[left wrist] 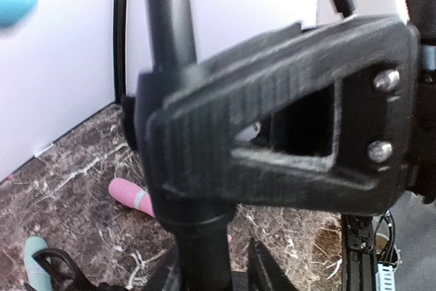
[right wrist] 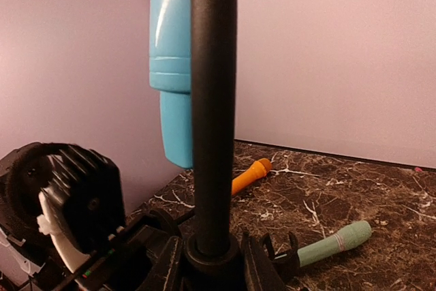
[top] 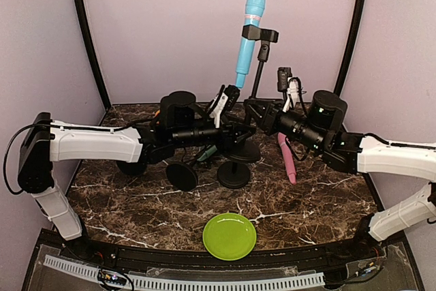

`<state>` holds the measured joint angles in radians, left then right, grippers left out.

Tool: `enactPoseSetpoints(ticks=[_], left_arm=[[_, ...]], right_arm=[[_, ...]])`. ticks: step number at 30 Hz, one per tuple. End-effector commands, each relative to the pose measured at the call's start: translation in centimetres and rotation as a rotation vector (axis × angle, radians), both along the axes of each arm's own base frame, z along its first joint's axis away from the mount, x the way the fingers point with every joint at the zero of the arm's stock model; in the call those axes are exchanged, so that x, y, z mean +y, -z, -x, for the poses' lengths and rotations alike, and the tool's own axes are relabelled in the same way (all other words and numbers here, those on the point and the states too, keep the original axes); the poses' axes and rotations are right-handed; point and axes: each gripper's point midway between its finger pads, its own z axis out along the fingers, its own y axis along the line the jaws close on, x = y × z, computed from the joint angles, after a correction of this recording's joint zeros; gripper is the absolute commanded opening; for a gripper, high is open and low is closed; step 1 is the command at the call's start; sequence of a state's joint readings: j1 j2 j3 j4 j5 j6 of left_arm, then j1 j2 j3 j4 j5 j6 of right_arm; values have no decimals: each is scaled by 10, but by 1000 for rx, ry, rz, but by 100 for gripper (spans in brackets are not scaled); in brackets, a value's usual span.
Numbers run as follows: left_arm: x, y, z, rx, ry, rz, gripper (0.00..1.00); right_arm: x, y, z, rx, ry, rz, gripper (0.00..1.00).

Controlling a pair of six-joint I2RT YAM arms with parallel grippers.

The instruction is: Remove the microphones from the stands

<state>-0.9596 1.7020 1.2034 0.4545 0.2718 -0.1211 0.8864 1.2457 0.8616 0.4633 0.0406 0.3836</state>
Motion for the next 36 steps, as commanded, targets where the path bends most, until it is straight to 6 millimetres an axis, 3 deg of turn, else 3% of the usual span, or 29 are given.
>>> enactPoseSetpoints(ticks=[1,5,9,15,19,27,36], left_arm=[[9,-54,3,-128,-15,103,41],[10,-43,-2,-133,-39,70,63],[10,-33,-4,-137,-52,42,75],[0,-16,-7,-95,-46,-11,78],[-5,-5,-11,-56,-57,-39,70],[-12,4,-17,-8,-65,-66,45],[-11,-2,-13,-21,-51,-39,20]], right_arm=[[-24,-39,-6,-67,96,-137,0],[-28,-42,-8,-78,120,-159,0],[-32,-45,-11,-83,144,-173,0],[-32,-51,-11,-99,149,-190,0],[-31,-52,-10,-114,141,-187,0],[-31,-54,-5,-145,121,-192,0],[-34,-48,-11,-122,158,-172,0]])
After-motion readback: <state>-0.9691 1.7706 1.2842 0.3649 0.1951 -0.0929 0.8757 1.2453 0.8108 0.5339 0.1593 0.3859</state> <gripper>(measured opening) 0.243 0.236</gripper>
